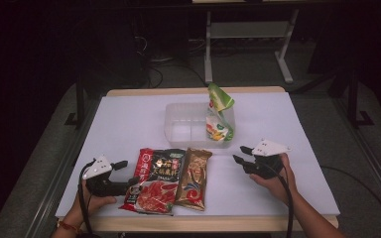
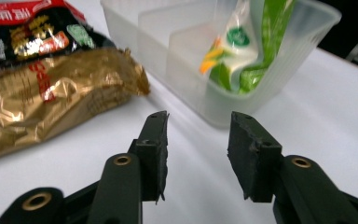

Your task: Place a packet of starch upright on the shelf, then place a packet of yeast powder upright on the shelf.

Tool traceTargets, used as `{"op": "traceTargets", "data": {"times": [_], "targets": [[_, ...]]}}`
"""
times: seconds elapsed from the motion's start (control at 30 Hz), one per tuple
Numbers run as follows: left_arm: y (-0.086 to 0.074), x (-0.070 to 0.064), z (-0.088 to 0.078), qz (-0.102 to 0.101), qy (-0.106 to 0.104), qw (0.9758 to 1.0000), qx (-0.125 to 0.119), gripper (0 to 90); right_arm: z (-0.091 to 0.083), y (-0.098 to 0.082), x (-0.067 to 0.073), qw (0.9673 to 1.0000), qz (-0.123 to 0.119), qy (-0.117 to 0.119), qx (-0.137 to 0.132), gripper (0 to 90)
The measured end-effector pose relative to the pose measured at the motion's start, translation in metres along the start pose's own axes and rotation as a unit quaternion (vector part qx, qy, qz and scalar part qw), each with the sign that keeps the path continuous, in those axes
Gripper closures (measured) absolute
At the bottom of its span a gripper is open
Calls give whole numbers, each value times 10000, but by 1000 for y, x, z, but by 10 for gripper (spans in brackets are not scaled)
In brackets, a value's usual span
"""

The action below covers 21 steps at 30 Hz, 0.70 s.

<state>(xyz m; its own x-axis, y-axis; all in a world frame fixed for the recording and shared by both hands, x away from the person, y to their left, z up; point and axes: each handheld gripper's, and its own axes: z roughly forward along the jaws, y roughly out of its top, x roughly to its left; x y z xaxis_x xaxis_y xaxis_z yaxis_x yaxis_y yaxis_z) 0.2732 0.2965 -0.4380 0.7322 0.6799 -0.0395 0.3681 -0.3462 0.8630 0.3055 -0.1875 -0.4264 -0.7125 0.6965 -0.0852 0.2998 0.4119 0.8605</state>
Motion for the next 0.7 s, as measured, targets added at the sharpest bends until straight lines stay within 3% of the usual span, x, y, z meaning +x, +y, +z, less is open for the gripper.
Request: {"op": "traceTargets", "data": {"times": [0.33, 0.7], "targets": [[14, -17, 2, 179, -296, 9993, -115, 236, 0, -9, -8, 9995, 295, 53, 77, 514], [26, -32, 17, 347, -552, 9979, 20, 235, 6, -18, -10, 9986, 273, 262, 367, 440]]}}
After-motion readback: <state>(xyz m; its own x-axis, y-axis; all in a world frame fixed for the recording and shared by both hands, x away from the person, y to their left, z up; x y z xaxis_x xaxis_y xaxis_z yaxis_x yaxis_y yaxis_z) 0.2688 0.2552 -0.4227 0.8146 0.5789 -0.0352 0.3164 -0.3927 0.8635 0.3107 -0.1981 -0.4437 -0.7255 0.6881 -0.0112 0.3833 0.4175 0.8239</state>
